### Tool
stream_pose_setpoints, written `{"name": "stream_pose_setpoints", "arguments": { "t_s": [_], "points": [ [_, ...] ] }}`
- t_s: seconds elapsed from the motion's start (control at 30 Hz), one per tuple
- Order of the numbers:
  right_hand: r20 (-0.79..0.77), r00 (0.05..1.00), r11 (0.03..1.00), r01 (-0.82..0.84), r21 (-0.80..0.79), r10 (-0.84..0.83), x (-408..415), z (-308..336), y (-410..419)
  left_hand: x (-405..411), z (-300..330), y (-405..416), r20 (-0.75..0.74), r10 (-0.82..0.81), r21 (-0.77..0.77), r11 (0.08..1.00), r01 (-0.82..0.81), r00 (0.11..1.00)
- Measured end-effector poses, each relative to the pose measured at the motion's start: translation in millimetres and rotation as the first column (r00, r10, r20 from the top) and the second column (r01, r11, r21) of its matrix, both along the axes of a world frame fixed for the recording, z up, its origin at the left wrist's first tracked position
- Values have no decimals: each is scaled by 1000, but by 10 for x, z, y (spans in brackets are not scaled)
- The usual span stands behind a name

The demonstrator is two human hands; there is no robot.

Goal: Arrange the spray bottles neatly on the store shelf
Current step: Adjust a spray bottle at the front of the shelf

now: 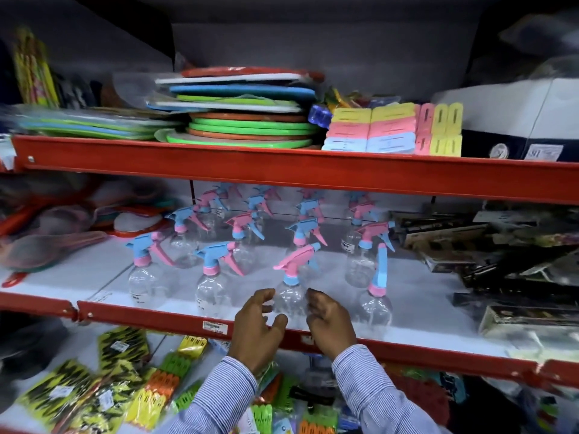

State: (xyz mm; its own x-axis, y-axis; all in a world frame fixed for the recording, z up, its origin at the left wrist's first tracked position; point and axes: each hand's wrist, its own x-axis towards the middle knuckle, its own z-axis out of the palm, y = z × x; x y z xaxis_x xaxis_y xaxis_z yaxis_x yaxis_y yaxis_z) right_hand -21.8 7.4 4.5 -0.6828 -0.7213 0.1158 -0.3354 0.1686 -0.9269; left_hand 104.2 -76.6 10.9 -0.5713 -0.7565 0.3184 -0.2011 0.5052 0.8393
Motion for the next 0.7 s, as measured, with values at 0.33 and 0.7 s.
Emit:
{"name": "stream_pose_setpoints", "arguments": {
  "t_s": [0.33,0.7],
  "points": [
    [-19,999,999,31,-36,-32,87,-5,125,-52,5,-60,8,-73,49,996,72,997],
    [-81,993,995,84,-51,-88,210,3,254,34,-48,-93,-25,-79,53,995,80,997]
  ]
}}
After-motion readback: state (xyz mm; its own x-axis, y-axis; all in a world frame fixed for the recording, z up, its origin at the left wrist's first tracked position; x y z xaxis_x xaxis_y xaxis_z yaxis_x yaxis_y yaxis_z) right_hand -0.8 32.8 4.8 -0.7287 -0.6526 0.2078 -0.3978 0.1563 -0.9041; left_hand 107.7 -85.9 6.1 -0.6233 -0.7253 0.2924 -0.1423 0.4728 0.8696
